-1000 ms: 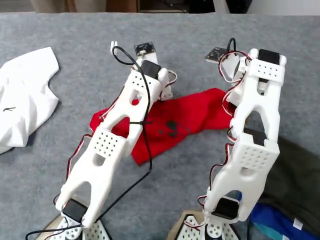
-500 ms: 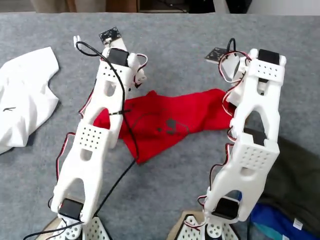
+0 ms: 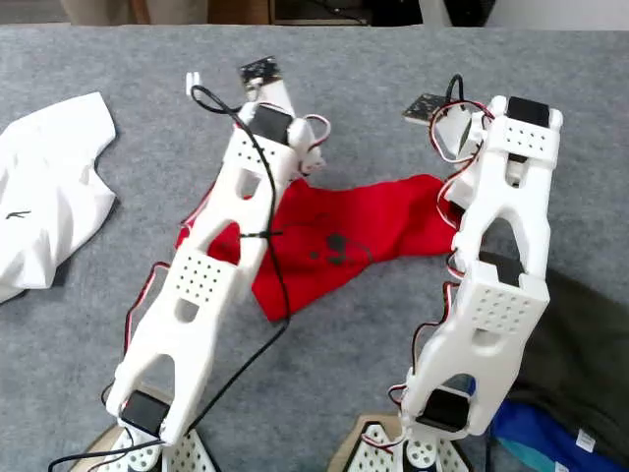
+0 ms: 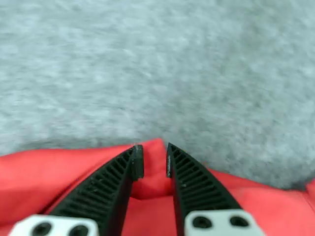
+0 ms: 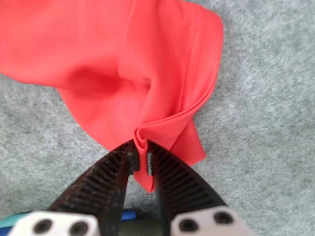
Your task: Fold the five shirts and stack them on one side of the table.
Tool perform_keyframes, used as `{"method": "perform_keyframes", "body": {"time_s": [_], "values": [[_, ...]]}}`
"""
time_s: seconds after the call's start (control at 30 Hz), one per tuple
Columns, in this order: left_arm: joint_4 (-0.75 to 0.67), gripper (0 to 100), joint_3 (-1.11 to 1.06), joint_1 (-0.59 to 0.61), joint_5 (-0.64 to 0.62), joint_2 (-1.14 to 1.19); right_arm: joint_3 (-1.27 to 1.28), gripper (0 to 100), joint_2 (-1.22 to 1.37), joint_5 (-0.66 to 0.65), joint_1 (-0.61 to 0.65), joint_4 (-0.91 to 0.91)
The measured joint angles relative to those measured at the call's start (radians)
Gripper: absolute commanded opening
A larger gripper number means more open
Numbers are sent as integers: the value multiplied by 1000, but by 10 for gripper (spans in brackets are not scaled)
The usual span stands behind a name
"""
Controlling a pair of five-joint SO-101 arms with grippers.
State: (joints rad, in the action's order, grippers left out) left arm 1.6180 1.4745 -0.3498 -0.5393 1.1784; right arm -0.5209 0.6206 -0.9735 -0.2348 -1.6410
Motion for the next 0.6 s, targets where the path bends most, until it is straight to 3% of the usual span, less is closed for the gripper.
{"method": "perform_keyframes", "body": {"time_s": [0.6], "values": [[-25,174,2,-12,18,0,0,4,0,0,0,0]]}}
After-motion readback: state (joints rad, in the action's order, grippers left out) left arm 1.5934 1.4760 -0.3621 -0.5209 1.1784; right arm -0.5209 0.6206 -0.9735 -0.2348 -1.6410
